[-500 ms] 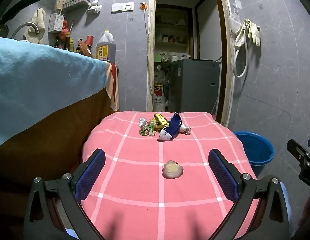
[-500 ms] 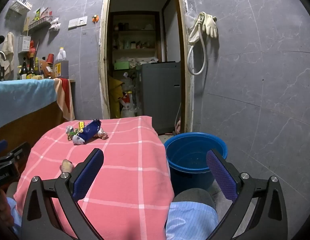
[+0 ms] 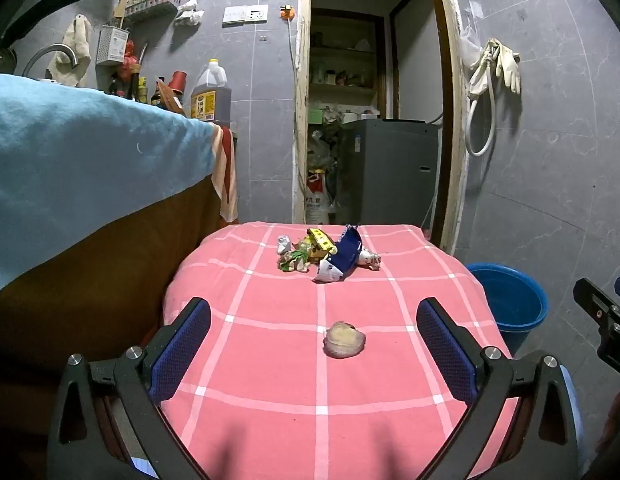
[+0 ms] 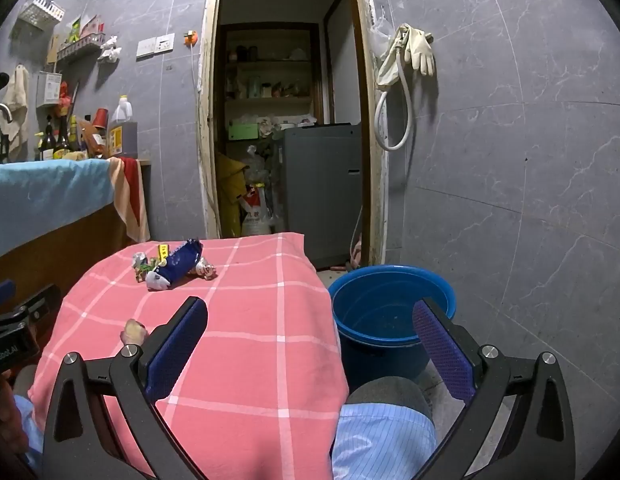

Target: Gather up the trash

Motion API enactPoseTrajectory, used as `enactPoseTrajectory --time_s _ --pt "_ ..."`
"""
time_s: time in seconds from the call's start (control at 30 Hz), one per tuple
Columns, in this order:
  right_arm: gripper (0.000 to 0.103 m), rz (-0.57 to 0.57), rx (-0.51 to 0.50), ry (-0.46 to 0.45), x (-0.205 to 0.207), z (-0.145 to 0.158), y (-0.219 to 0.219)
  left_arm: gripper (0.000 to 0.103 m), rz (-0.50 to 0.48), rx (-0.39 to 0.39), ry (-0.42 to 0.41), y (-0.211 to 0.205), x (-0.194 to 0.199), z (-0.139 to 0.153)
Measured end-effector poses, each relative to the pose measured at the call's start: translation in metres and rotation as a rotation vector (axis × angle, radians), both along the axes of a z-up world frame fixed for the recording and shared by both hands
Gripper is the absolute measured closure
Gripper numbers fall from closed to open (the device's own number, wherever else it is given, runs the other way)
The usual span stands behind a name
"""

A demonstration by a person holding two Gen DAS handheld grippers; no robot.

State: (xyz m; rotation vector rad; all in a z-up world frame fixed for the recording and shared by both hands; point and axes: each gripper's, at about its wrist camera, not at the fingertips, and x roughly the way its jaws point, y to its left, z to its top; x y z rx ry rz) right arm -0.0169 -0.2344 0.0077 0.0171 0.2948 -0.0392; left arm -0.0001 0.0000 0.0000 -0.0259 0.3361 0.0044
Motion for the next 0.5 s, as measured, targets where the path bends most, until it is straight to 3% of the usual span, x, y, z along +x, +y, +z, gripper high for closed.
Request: enactPoseTrajectory --time_s 0.5 --pt "0.000 0.000 0.000 -0.001 -0.0002 0.0012 0.0002 0.002 0.000 -0.002 0.000 0.0000 0.0001 -0.0001"
